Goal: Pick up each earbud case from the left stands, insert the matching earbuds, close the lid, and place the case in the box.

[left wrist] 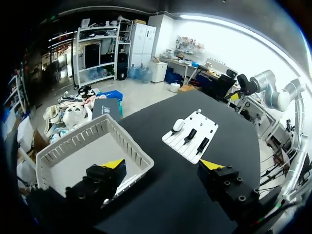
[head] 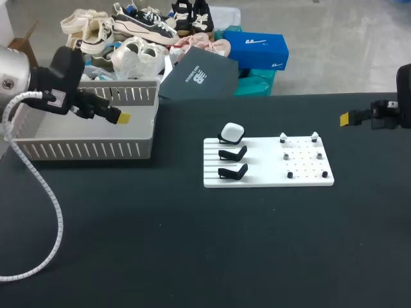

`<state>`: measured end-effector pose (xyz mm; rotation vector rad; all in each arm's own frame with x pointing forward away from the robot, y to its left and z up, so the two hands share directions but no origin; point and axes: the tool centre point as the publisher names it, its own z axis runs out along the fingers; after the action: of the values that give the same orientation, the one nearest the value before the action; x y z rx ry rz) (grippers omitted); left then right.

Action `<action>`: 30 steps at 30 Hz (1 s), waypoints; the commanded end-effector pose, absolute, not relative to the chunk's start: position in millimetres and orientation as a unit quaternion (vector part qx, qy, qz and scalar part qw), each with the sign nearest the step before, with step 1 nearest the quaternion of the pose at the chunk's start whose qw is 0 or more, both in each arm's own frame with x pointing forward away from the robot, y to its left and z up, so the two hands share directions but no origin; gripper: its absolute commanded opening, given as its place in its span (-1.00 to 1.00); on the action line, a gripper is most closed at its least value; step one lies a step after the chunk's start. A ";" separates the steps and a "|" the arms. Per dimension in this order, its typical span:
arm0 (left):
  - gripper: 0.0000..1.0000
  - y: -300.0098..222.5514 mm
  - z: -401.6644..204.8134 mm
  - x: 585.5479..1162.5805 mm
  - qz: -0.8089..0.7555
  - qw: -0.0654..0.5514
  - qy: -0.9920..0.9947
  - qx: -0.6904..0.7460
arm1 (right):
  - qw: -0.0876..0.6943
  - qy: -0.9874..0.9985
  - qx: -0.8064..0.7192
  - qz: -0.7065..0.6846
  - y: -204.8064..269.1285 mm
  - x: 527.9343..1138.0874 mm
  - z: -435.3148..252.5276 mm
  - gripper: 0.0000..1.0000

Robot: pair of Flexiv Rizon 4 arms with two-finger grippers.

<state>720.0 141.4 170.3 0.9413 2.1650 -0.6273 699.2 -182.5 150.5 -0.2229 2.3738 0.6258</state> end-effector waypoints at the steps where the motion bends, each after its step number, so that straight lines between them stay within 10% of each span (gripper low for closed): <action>1: 1.00 134.1 166.2 733.7 -0.267 0.338 0.797 0.423 | 0.331 0.908 -0.088 0.243 -184.0 700.2 149.4 1.00; 30: 1.00 8.7 108.1 795.0 -0.300 0.302 0.642 0.637 | 0.331 0.908 -0.088 0.243 -184.0 700.2 149.4 1.00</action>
<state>782.5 24.3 120.4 1.6170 1.7147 -0.6878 699.2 -182.5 150.5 -0.2229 2.3740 0.6256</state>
